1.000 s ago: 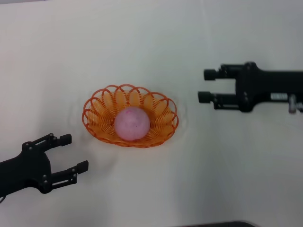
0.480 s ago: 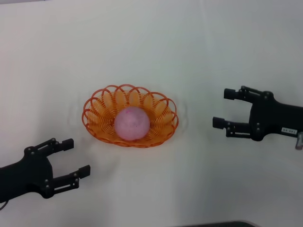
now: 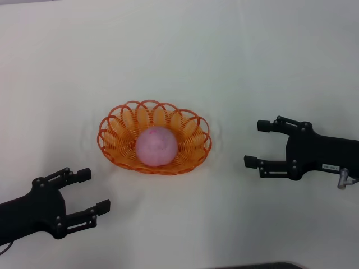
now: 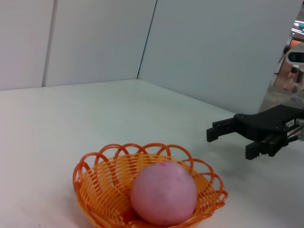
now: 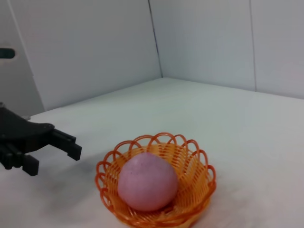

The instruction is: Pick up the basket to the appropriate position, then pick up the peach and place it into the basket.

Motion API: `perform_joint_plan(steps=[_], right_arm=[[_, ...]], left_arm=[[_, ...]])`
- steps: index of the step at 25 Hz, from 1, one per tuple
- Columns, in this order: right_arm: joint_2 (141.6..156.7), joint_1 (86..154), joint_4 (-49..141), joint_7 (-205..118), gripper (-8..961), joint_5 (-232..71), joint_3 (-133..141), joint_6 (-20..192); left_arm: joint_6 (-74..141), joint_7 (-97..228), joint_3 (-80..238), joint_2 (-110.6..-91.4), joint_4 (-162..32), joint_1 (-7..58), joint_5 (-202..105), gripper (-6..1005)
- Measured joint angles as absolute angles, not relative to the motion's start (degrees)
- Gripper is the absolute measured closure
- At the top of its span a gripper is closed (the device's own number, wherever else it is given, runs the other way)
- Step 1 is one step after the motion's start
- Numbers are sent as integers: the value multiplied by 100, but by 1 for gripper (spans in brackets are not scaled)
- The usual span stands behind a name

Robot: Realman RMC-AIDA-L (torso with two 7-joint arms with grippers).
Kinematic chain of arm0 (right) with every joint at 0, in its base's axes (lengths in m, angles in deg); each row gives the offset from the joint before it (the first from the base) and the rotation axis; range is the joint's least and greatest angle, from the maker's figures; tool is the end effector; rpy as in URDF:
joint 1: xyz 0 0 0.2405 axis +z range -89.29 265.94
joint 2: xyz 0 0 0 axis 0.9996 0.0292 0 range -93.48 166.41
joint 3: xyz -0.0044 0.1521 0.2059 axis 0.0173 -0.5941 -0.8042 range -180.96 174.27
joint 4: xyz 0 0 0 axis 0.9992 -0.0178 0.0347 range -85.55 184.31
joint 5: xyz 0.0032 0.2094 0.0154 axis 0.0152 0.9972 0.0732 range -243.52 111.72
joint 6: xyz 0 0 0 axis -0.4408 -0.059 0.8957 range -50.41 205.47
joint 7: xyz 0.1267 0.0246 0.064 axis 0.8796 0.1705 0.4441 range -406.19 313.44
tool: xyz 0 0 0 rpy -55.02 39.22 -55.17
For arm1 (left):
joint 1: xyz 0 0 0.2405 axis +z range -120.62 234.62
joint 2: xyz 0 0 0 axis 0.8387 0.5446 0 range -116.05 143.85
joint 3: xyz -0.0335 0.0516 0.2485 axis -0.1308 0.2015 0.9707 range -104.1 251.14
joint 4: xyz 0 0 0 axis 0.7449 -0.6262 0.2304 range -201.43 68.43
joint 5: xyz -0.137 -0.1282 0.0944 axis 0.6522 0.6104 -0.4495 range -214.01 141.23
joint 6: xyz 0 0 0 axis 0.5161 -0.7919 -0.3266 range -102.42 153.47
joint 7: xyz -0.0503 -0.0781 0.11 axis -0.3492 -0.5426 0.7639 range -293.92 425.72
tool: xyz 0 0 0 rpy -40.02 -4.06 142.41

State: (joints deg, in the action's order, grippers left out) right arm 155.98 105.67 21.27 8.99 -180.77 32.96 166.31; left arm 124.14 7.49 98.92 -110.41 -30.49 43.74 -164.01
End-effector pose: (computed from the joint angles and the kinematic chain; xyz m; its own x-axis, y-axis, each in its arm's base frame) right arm 0.3342 0.2439 -0.0267 0.8135 -0.2870 -0.5058 -0.4542 -0.8567 -0.2444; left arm -0.3356 0.2016 -0.0282 0.7698 0.3668 0.5223 0.5071 -0.8484 -0.1515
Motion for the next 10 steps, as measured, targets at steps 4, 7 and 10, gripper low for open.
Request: perform_joint_plan(steps=[4, 7, 10], right_arm=[[15600, 10584, 2195, 775, 7, -18068, 3286, 16649], [15603, 10585, 2231, 653, 7, -18077, 3306, 16630], [15608, 10584, 2323, 491, 7, -18064, 3278, 16629]], left_arm=[[12414, 753, 9892, -11040, -3102, 4351, -16401, 171], [12391, 764, 9892, -11030, -3173, 4341, -16401, 171], [12369, 774, 9897, -11029, -3199, 4329, -16401, 171]])
